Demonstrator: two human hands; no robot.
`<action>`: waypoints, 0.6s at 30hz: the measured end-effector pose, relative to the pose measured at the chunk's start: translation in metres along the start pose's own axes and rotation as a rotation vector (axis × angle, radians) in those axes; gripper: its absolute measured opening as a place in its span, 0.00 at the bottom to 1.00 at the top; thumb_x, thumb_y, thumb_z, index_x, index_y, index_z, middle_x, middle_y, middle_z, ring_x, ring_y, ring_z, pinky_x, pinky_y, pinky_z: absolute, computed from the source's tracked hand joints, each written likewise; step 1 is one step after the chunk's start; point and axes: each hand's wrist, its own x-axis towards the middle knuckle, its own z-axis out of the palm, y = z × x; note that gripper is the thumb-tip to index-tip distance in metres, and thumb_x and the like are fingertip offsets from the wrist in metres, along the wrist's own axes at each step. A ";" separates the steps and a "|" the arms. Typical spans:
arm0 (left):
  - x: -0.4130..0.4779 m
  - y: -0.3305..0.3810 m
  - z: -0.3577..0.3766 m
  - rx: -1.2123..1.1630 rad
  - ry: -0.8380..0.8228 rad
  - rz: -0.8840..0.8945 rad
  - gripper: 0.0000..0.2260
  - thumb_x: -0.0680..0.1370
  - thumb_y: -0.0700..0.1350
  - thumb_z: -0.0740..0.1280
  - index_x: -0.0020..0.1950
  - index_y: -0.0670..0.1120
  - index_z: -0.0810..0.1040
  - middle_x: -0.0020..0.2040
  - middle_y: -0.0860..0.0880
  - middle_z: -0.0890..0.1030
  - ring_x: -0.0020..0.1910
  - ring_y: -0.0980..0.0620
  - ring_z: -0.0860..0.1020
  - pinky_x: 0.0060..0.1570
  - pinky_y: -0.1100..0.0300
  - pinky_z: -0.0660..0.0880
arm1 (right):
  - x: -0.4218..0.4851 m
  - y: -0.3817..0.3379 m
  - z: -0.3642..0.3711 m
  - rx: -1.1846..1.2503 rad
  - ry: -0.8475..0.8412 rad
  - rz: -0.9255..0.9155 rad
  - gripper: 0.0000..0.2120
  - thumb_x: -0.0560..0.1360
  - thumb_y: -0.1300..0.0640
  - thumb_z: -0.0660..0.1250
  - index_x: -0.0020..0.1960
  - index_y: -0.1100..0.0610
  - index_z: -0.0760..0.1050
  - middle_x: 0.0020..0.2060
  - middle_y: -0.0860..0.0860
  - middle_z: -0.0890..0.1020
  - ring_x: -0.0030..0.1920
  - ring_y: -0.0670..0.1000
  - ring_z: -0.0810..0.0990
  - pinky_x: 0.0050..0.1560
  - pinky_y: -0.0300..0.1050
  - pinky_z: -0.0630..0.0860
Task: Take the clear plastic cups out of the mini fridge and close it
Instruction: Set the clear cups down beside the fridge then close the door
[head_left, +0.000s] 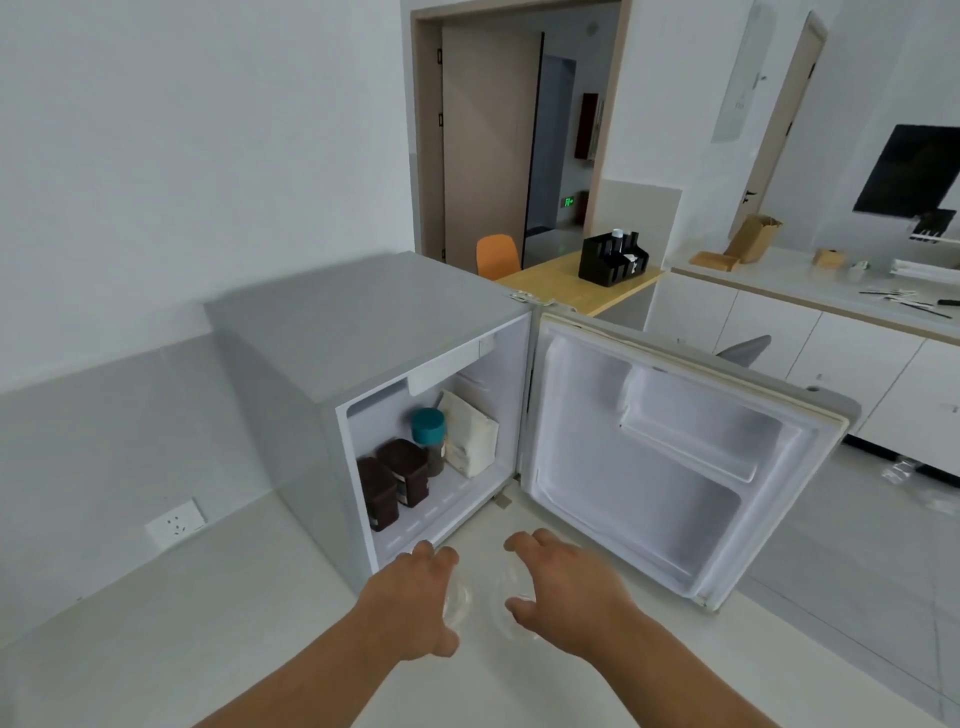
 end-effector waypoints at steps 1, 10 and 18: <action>0.002 -0.008 0.000 0.004 -0.003 0.001 0.43 0.66 0.63 0.76 0.76 0.55 0.60 0.68 0.50 0.69 0.64 0.46 0.74 0.60 0.48 0.78 | 0.006 -0.005 0.002 0.000 -0.008 0.002 0.30 0.76 0.40 0.67 0.75 0.43 0.61 0.64 0.45 0.74 0.57 0.51 0.78 0.50 0.47 0.77; 0.007 -0.069 0.008 0.010 -0.016 -0.001 0.41 0.65 0.62 0.75 0.73 0.54 0.62 0.63 0.50 0.70 0.58 0.47 0.76 0.55 0.49 0.79 | 0.042 -0.049 0.023 0.029 -0.052 0.008 0.30 0.77 0.41 0.67 0.75 0.42 0.61 0.67 0.45 0.73 0.57 0.50 0.78 0.48 0.44 0.73; 0.000 -0.143 0.020 -0.034 -0.055 -0.051 0.39 0.65 0.62 0.75 0.71 0.53 0.63 0.61 0.50 0.70 0.57 0.47 0.75 0.54 0.50 0.79 | 0.078 -0.100 0.057 0.034 -0.122 -0.026 0.30 0.77 0.40 0.67 0.76 0.42 0.61 0.67 0.44 0.73 0.57 0.50 0.78 0.53 0.45 0.78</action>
